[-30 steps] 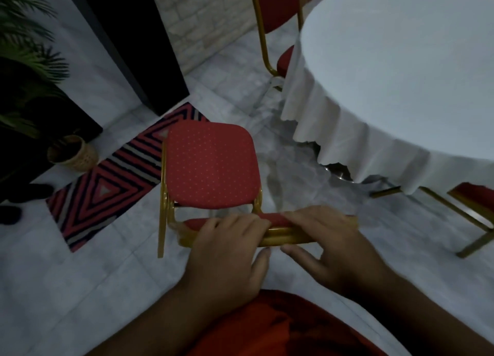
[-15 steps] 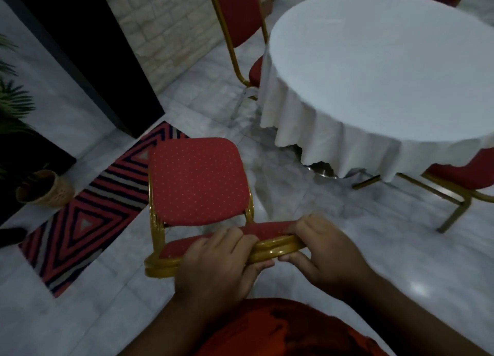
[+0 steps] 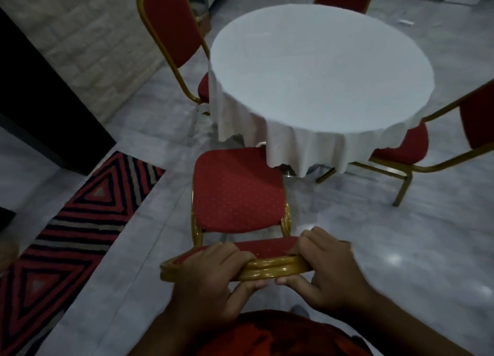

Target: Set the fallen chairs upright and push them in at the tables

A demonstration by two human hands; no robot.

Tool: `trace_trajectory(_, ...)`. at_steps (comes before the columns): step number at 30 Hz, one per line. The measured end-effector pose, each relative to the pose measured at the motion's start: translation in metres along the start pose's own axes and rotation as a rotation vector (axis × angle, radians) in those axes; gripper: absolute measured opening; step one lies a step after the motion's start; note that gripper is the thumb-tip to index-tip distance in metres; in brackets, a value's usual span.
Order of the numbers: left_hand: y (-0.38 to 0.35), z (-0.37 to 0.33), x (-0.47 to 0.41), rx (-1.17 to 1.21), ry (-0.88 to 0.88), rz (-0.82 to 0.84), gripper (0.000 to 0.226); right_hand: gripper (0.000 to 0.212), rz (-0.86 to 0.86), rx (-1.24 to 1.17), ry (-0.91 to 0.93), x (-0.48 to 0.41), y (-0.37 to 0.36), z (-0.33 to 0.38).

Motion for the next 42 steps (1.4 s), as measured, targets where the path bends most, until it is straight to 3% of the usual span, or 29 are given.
trace_trajectory(6, -0.018, 0.005, -0.019, 0.083, -0.184, 0.081, 0.031, 0.043, -0.141, 0.125, -0.091, 0.018, 0.009, -0.008)
trace_trajectory(12, -0.022, 0.039, -0.027, 0.156, -0.333, 0.143, 0.031, 0.045, -0.161, 0.194, -0.255, 0.015, -0.013, -0.001)
trace_trajectory(27, -0.015, 0.134, -0.061, 0.251, -0.205, 0.19, 0.028, 0.048, -0.14, 0.187, -0.343, -0.066, -0.059, 0.008)
trace_trajectory(32, -0.022, 0.152, -0.086, 0.074, -0.048, 0.053, 0.031, 0.034, -0.256, 0.162, -0.398, -0.085, -0.056, -0.007)
trace_trajectory(42, -0.033, 0.176, -0.117, -0.005, -0.074, -0.015, 0.042, 0.033, -0.261, 0.242, -0.373, -0.119, -0.053, -0.024)
Point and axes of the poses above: each hand's wrist, its own x-axis away from the middle knuckle, its own y-axis out of the back of the hand, z = x × y, the point moved 8 cm from there along -x, towards the middle knuckle, and after that the axes turned 10 degrees about -y, right-handed, at the moved point
